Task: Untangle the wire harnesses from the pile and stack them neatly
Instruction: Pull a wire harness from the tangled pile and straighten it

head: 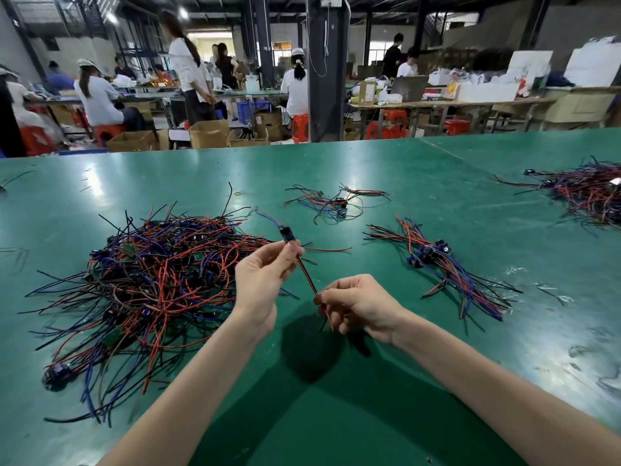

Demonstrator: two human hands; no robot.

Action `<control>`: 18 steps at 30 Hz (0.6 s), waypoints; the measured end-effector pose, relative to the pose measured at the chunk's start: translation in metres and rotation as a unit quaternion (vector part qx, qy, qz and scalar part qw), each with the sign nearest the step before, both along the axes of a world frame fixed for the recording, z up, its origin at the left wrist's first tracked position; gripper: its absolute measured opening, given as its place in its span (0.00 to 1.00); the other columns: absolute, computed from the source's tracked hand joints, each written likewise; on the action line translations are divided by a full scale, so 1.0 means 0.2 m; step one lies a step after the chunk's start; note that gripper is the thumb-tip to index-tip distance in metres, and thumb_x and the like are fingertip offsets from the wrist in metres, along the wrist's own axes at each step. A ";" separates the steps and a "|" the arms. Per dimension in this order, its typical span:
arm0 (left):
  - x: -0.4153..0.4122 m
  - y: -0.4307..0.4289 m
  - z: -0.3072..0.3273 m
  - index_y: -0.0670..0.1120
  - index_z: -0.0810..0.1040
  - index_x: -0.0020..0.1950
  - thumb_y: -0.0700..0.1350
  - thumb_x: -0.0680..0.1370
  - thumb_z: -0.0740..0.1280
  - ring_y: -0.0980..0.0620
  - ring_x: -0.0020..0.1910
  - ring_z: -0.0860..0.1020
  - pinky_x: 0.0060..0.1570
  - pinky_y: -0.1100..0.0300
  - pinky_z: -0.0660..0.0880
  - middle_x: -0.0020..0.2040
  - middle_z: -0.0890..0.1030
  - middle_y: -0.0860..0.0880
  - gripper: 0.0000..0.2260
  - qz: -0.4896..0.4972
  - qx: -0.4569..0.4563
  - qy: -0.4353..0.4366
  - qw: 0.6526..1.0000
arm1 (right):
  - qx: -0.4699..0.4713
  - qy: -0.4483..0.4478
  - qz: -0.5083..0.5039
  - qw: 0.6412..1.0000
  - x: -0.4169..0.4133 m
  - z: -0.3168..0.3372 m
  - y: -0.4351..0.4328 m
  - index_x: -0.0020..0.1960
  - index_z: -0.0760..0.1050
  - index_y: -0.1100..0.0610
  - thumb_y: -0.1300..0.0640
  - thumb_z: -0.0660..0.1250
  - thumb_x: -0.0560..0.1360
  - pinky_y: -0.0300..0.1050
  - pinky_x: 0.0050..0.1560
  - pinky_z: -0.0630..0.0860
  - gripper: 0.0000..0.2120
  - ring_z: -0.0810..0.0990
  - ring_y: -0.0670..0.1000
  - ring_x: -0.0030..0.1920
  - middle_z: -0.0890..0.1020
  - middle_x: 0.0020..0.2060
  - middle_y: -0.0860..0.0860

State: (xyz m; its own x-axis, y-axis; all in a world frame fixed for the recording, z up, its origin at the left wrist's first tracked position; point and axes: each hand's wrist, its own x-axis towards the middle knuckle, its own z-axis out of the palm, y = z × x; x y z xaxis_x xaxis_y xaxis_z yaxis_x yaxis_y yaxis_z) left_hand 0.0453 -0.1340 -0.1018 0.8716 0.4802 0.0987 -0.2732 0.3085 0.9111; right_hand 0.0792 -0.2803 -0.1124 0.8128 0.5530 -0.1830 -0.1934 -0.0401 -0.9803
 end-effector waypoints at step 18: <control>-0.03 -0.01 0.06 0.38 0.79 0.42 0.36 0.75 0.67 0.49 0.34 0.82 0.42 0.58 0.82 0.35 0.83 0.46 0.04 -0.029 -0.061 -0.038 0.997 | -0.048 -0.014 -0.018 0.999 0.08 -0.04 -0.03 0.39 0.78 0.64 0.70 0.67 0.72 0.32 0.17 0.59 0.05 0.64 0.45 0.18 0.77 0.26 0.54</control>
